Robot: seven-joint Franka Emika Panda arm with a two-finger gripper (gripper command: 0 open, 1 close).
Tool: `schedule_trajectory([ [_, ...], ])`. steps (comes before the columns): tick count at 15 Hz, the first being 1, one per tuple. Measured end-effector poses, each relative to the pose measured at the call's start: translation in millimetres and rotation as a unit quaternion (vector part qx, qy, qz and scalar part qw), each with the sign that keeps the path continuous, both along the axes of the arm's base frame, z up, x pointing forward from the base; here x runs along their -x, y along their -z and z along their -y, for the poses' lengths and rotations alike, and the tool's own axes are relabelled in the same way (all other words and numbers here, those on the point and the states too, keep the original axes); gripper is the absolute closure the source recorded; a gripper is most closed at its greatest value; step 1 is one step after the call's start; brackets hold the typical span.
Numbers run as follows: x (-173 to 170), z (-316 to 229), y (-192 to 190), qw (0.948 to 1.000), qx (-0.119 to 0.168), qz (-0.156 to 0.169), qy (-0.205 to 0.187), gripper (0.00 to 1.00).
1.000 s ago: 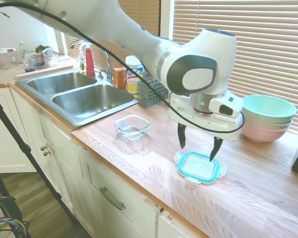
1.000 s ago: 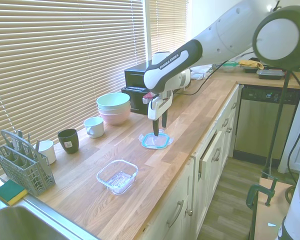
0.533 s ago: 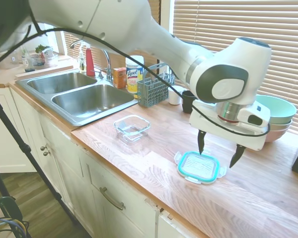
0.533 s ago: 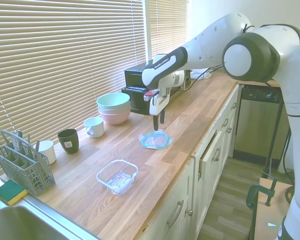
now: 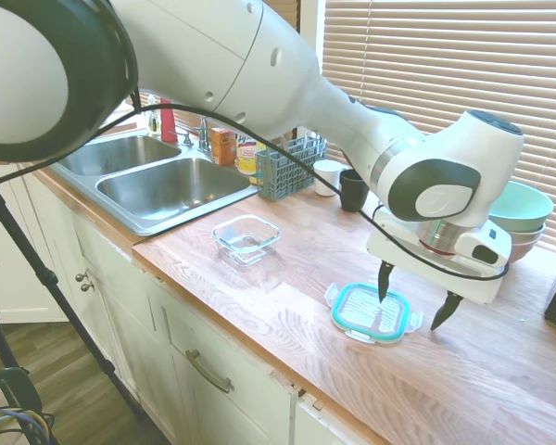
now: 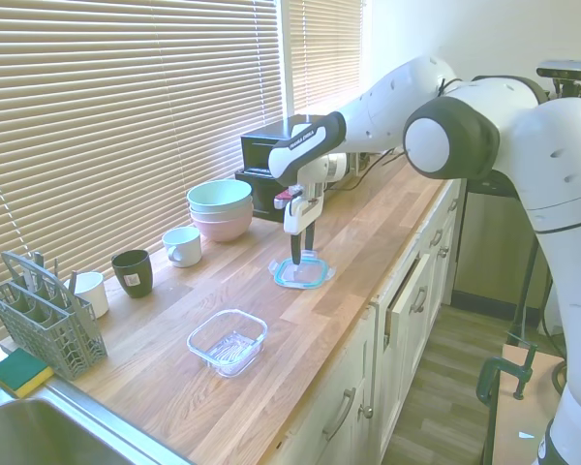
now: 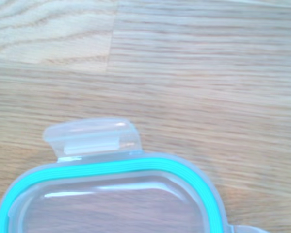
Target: Cover the lid of the food container
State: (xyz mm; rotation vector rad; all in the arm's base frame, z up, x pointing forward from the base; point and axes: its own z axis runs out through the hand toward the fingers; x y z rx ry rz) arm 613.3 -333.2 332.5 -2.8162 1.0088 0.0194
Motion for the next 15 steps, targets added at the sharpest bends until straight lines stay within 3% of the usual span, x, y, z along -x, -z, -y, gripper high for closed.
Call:
schedule_trajectory([
  [5,-1.1,13.9,3.2,0.9992,-0.03,-0.023,0.009,0.0],
  [14,-9.7,-1.4,4.2,0.9988,-0.034,-0.034,0.003,0.0],
  [15,-9.6,-1.5,4.3,0.9988,-0.034,-0.035,0.004,1.0],
])
